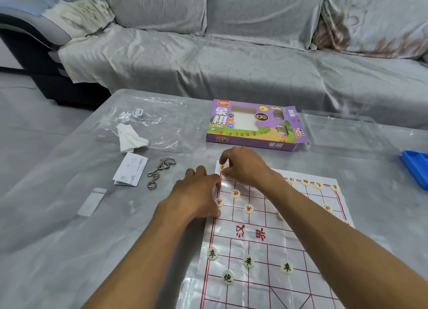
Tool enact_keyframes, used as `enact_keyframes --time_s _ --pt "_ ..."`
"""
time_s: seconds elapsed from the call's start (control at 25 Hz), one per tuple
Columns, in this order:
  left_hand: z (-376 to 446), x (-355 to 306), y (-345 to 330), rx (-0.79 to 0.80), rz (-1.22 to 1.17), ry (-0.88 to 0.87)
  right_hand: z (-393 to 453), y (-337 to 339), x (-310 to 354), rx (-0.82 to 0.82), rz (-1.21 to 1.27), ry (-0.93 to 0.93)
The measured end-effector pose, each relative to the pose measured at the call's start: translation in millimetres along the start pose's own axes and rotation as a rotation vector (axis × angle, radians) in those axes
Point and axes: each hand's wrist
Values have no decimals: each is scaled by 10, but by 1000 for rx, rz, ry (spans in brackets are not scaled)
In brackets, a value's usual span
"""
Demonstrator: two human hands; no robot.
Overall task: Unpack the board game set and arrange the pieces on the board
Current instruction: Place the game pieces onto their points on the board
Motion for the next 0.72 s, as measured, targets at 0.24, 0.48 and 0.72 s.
enact_keyframes --time_s 0.24,0.48,0.72 --pt "-8 -12 4 -8 9 0 16 -30 -18 14 10 -5" --pt "-12 9 2 -4 4 -6 -75 56 -22 23 -11 33" --pt "-36 -4 13 12 -9 3 -1034 415 -520 -115 122 -127"
Point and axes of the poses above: each hand's wrist, its own z-axis towards the middle knuckle, its own y-axis out of the back of the hand, x = y × z, and after that the axes turned 4 degrees about y, right-handed
